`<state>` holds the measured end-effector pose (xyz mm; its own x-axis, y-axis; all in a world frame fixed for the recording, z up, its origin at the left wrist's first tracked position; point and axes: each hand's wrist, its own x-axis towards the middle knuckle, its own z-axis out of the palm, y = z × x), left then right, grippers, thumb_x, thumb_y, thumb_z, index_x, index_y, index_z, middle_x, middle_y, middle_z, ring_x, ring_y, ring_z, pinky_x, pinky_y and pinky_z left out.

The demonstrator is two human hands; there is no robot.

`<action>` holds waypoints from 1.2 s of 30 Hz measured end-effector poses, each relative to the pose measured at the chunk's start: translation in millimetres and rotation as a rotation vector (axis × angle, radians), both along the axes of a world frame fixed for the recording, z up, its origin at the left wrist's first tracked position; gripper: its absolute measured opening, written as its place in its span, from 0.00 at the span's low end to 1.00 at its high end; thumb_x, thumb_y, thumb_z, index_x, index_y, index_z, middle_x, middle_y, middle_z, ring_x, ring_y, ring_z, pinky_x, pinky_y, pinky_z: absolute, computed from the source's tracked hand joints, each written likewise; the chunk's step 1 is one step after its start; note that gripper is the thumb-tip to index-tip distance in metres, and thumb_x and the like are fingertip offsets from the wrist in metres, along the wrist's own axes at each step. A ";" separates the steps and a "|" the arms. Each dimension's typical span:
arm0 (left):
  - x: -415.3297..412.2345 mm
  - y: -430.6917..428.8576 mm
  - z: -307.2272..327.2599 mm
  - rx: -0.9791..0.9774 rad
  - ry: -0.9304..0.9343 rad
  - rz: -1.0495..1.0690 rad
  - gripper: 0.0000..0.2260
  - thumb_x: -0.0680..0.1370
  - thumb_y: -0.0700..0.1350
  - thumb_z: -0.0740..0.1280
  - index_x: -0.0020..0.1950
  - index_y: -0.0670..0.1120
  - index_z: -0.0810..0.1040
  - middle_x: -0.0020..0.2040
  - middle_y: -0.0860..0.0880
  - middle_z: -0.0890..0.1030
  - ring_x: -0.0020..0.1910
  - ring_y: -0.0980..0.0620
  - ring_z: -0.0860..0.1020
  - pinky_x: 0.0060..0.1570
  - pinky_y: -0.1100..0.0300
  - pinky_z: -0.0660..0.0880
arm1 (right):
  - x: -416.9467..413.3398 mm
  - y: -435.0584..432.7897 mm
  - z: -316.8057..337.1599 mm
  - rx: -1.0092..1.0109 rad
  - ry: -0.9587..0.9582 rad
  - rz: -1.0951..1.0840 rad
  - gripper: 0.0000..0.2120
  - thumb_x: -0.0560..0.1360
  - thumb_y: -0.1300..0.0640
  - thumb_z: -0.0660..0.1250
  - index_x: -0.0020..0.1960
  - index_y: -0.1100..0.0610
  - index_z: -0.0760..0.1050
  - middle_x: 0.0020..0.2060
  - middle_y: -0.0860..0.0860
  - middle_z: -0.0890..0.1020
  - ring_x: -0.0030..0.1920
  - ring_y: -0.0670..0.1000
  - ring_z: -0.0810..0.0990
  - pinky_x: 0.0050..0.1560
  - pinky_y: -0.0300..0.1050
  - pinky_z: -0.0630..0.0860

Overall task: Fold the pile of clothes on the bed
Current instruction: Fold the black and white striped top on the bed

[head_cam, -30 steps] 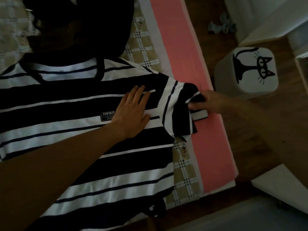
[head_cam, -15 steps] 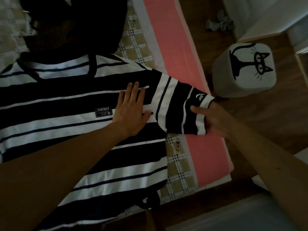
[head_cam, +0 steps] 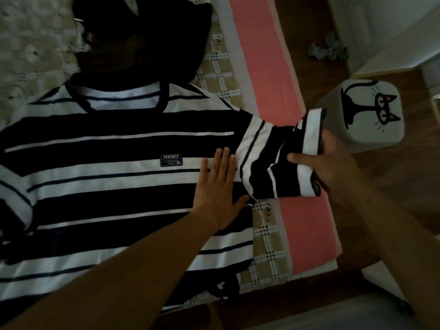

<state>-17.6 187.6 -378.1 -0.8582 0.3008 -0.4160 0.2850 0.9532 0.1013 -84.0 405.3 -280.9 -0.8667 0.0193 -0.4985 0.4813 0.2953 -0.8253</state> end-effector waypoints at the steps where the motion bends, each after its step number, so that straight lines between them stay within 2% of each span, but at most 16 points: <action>1: 6.7 -0.5 2.9 0.023 -0.008 0.021 0.43 0.78 0.70 0.41 0.78 0.41 0.29 0.78 0.40 0.29 0.77 0.42 0.28 0.76 0.40 0.39 | -5.1 -17.1 11.7 0.012 0.042 0.030 0.30 0.69 0.66 0.76 0.68 0.55 0.71 0.55 0.46 0.81 0.52 0.39 0.82 0.50 0.37 0.79; 3: 23.7 -3.9 7.0 0.079 -0.036 0.051 0.41 0.79 0.69 0.40 0.78 0.41 0.31 0.78 0.41 0.29 0.77 0.43 0.28 0.77 0.41 0.38 | -12.5 -56.4 32.0 0.035 0.139 0.148 0.32 0.68 0.64 0.77 0.69 0.57 0.69 0.55 0.48 0.81 0.53 0.44 0.81 0.51 0.41 0.78; 5: 41.3 -9.8 9.3 0.109 -0.080 0.062 0.39 0.79 0.69 0.39 0.80 0.43 0.34 0.79 0.42 0.32 0.77 0.43 0.29 0.77 0.42 0.37 | -13.5 -97.1 42.2 -0.047 0.104 0.308 0.39 0.69 0.57 0.77 0.75 0.54 0.63 0.61 0.48 0.77 0.55 0.43 0.80 0.52 0.38 0.78; 7: 55.7 -15.1 11.6 0.120 -0.131 0.074 0.37 0.80 0.68 0.41 0.82 0.45 0.42 0.81 0.43 0.41 0.80 0.42 0.37 0.77 0.44 0.38 | -8.2 -133.0 37.4 -0.115 -0.028 0.474 0.40 0.71 0.49 0.74 0.78 0.48 0.58 0.65 0.47 0.73 0.53 0.46 0.83 0.51 0.41 0.80; 9: 62.3 -19.0 15.2 0.132 -0.215 0.093 0.36 0.80 0.68 0.41 0.82 0.48 0.50 0.82 0.46 0.53 0.80 0.42 0.49 0.78 0.45 0.43 | 0.8 -157.3 13.9 -0.002 -0.012 0.557 0.33 0.76 0.47 0.70 0.77 0.47 0.60 0.62 0.49 0.73 0.53 0.50 0.82 0.53 0.48 0.79; 11: 63.5 -21.9 17.9 0.145 -0.288 0.090 0.36 0.78 0.68 0.40 0.81 0.49 0.54 0.79 0.47 0.60 0.78 0.43 0.56 0.78 0.45 0.46 | 10.9 -164.9 -20.2 0.297 0.173 0.579 0.28 0.80 0.49 0.65 0.77 0.50 0.60 0.66 0.51 0.70 0.64 0.50 0.74 0.64 0.53 0.74; 13: 62.3 -26.8 19.3 0.172 -0.285 0.067 0.36 0.78 0.67 0.40 0.80 0.49 0.54 0.78 0.48 0.62 0.76 0.43 0.59 0.78 0.45 0.49 | 22.0 -160.5 -53.2 0.550 0.305 0.653 0.30 0.81 0.49 0.61 0.79 0.51 0.55 0.77 0.54 0.59 0.77 0.54 0.57 0.75 0.57 0.62; 15: 63.3 -34.5 17.8 0.198 -0.251 0.021 0.33 0.80 0.66 0.43 0.81 0.49 0.54 0.78 0.47 0.62 0.75 0.43 0.61 0.77 0.46 0.51 | 34.7 -150.0 -79.6 0.728 0.284 0.768 0.33 0.82 0.43 0.55 0.81 0.50 0.45 0.80 0.53 0.43 0.80 0.56 0.39 0.78 0.61 0.47; 16: 65.0 -40.1 15.9 0.219 -0.237 -0.009 0.33 0.81 0.66 0.44 0.81 0.49 0.54 0.78 0.47 0.62 0.75 0.43 0.61 0.76 0.46 0.53 | 40.6 -144.4 -89.1 0.804 0.271 0.811 0.34 0.82 0.39 0.51 0.81 0.49 0.41 0.80 0.53 0.38 0.79 0.56 0.34 0.78 0.62 0.42; 20: 67.8 -76.7 7.0 0.351 -0.096 -0.199 0.30 0.82 0.62 0.51 0.79 0.46 0.60 0.73 0.46 0.68 0.68 0.45 0.66 0.70 0.48 0.62 | 45.9 -134.8 -101.8 0.935 0.250 0.858 0.36 0.79 0.33 0.41 0.80 0.49 0.36 0.79 0.52 0.35 0.78 0.55 0.32 0.77 0.63 0.40; 22: 64.6 -107.3 8.9 0.419 -0.030 -0.281 0.26 0.82 0.59 0.54 0.74 0.45 0.68 0.70 0.45 0.72 0.67 0.45 0.69 0.68 0.50 0.65 | 40.7 -140.9 -96.4 0.958 0.207 0.855 0.37 0.79 0.32 0.43 0.80 0.50 0.38 0.79 0.53 0.36 0.79 0.55 0.34 0.76 0.64 0.41; 24: 58.0 -145.4 16.1 0.462 0.017 -0.277 0.20 0.82 0.56 0.57 0.67 0.45 0.75 0.66 0.44 0.75 0.65 0.44 0.72 0.68 0.50 0.66 | 38.4 -153.1 -86.6 0.962 0.181 0.778 0.37 0.80 0.35 0.51 0.81 0.53 0.43 0.80 0.56 0.42 0.80 0.58 0.41 0.75 0.67 0.45; 28: 45.9 -245.5 29.1 0.487 0.205 0.114 0.15 0.80 0.51 0.61 0.60 0.45 0.78 0.61 0.45 0.77 0.62 0.44 0.74 0.62 0.47 0.70 | 39.9 -205.0 -61.9 0.870 0.291 0.658 0.37 0.78 0.45 0.63 0.80 0.58 0.53 0.79 0.59 0.51 0.79 0.60 0.50 0.75 0.69 0.49; 32: 44.6 -348.8 37.8 0.243 0.472 0.751 0.18 0.78 0.50 0.66 0.65 0.45 0.73 0.64 0.44 0.73 0.65 0.41 0.70 0.63 0.44 0.69 | 46.2 -286.2 -46.9 0.689 0.350 0.706 0.37 0.77 0.49 0.67 0.80 0.55 0.52 0.80 0.54 0.51 0.79 0.58 0.52 0.77 0.62 0.50; 34: 49.7 -387.2 36.9 0.117 0.427 1.048 0.26 0.76 0.51 0.68 0.71 0.44 0.67 0.70 0.41 0.68 0.69 0.38 0.65 0.66 0.43 0.65 | 51.8 -329.4 -43.3 0.606 0.314 0.749 0.37 0.78 0.49 0.67 0.80 0.52 0.51 0.80 0.52 0.49 0.78 0.59 0.53 0.78 0.58 0.52; 36: 57.5 -417.1 33.9 0.052 0.313 1.203 0.34 0.76 0.53 0.69 0.77 0.44 0.59 0.75 0.40 0.61 0.74 0.37 0.59 0.71 0.42 0.60 | 58.2 -368.9 -42.8 0.530 0.293 0.818 0.37 0.78 0.49 0.66 0.80 0.51 0.51 0.80 0.51 0.49 0.78 0.59 0.54 0.77 0.56 0.56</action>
